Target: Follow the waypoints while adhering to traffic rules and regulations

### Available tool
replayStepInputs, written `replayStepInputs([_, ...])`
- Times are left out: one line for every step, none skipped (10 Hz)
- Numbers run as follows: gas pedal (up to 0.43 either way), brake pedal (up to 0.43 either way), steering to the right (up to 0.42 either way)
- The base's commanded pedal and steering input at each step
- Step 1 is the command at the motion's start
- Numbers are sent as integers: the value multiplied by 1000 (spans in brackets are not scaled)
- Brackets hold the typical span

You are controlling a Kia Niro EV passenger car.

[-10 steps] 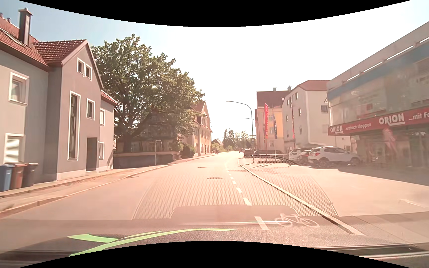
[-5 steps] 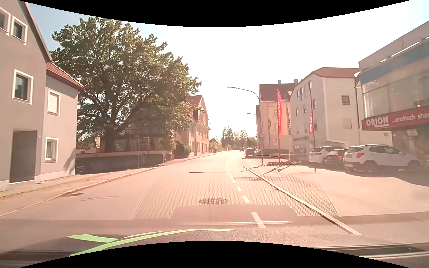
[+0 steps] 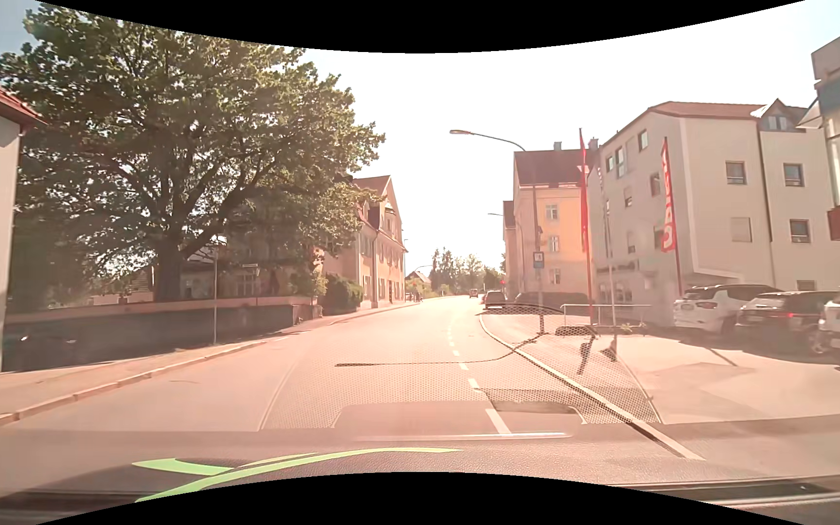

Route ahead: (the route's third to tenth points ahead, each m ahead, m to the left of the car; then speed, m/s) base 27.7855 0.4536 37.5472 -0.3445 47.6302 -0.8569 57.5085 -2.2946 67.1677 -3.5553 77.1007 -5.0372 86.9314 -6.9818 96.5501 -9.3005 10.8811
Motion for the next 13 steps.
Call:
replayStepInputs([0,0,12])
replayStepInputs([0,0,13])
replayStepInputs([0,0,13])
replayStepInputs([0,0,13])
replayStepInputs([0,0,14])
replayStepInputs([0,0,15])
replayStepInputs([0,0,15])
replayStepInputs([0,0,16])
replayStepInputs([0,0,16])
replayStepInputs([0,0,16])
replayStepInputs([0,0,16])
replayStepInputs([0,0,16])
replayStepInputs([0,0,16])
